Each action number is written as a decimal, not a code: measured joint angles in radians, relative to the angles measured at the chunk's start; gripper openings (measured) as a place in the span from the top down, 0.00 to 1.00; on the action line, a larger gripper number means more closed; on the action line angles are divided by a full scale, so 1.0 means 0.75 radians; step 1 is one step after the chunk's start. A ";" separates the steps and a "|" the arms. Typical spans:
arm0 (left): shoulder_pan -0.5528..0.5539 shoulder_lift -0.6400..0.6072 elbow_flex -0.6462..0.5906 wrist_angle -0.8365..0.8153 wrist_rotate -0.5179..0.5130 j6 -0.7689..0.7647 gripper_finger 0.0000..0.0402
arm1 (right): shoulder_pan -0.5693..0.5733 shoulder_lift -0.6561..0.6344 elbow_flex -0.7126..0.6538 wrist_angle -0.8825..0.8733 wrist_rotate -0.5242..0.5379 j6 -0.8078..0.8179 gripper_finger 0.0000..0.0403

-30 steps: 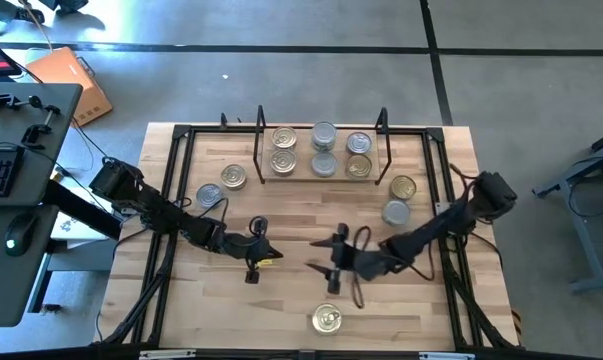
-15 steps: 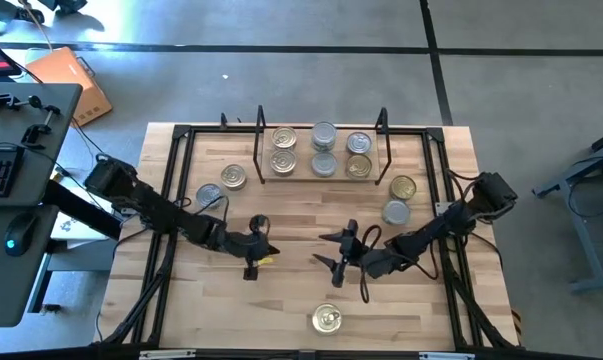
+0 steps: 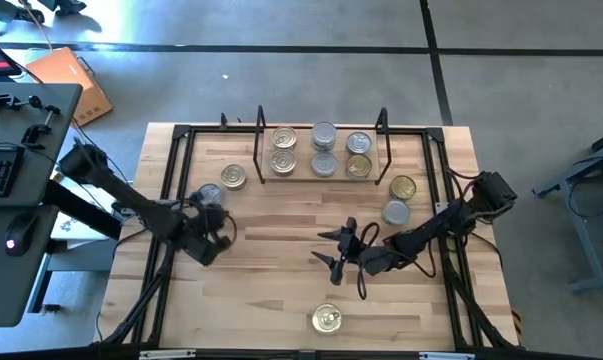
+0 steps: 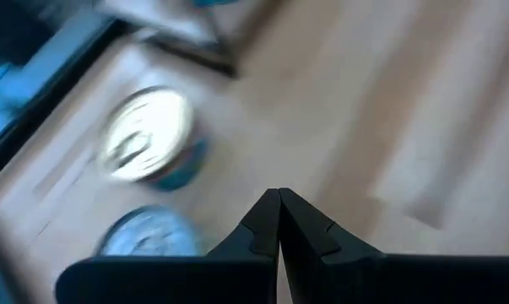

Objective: Stack canned seafood by type on shelf
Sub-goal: Stack the blue-pink tuna can on top of the blue-pink tuna can on the shelf

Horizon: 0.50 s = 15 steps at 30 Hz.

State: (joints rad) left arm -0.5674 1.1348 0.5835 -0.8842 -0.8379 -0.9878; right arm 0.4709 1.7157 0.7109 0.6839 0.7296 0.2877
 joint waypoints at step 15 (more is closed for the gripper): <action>0.626 -0.153 -0.013 0.160 0.068 0.491 1.00 | -0.009 0.000 0.000 -0.003 0.000 -0.045 0.37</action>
State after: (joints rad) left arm -0.0978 1.0200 0.5740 -0.7644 -0.7868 -0.6193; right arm 0.4644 1.7157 0.7109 0.6815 0.7296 0.2539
